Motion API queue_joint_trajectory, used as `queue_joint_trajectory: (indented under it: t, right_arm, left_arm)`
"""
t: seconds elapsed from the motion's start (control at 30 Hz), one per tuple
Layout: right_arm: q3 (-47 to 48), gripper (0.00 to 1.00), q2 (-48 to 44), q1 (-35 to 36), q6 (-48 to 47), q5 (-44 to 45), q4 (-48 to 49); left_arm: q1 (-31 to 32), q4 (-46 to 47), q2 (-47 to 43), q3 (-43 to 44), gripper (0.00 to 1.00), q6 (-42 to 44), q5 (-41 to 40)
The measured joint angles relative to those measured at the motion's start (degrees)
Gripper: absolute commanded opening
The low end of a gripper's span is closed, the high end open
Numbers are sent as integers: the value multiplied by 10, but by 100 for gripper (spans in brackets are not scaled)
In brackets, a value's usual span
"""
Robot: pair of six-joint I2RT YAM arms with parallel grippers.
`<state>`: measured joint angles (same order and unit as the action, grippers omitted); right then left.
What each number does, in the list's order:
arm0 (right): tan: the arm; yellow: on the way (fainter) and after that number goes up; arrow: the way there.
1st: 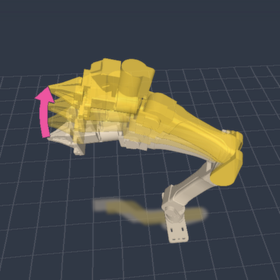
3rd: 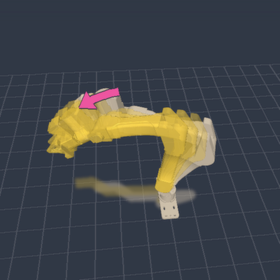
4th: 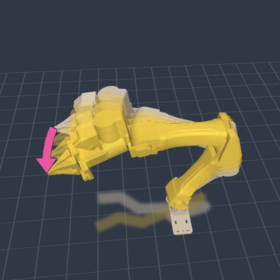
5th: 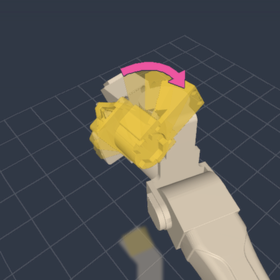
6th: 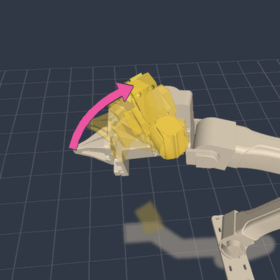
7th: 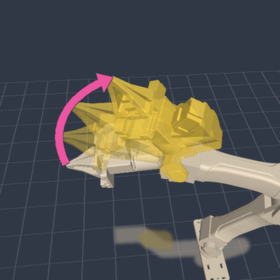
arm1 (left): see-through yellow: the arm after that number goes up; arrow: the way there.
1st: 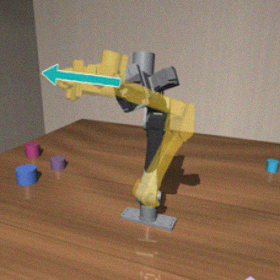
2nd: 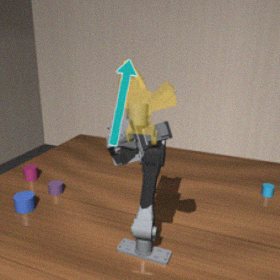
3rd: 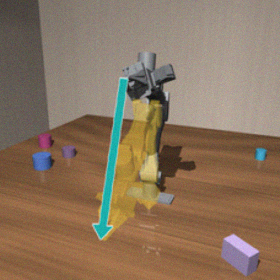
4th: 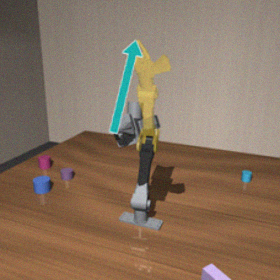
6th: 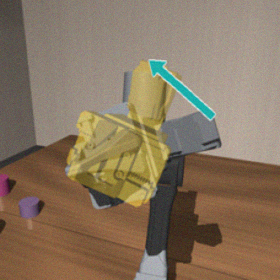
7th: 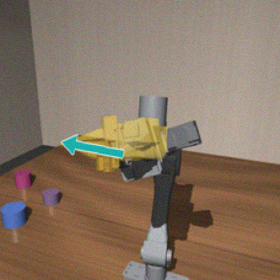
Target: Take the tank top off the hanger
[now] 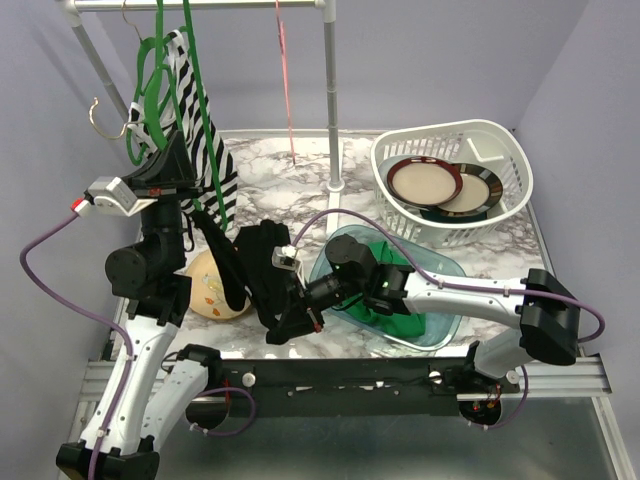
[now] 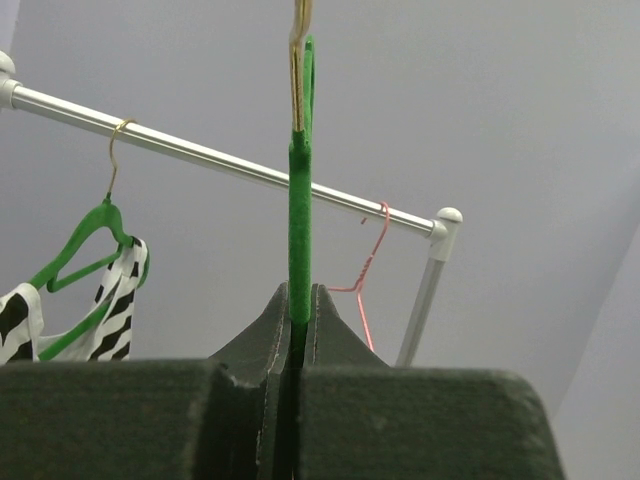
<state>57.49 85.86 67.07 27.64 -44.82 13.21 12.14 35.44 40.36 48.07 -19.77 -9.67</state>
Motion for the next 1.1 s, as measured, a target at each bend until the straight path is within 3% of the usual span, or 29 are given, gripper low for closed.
queue_joint_trajectory:
  t: [0.83, 0.97, 1.1]
  right_arm:
    - [-35, 1, 43, 31, 23, 55, -12]
    - [5, 1, 40, 31, 5, 92, -70]
    - [79, 1, 17, 31, -23, 157, -132]
  left_arm:
    - [0, 51, 85, 59, 0, 106, -39]
    - [0, -7, 75, 81, 0, 92, -37]
    - [0, -141, 45, 132, 0, 61, -24]
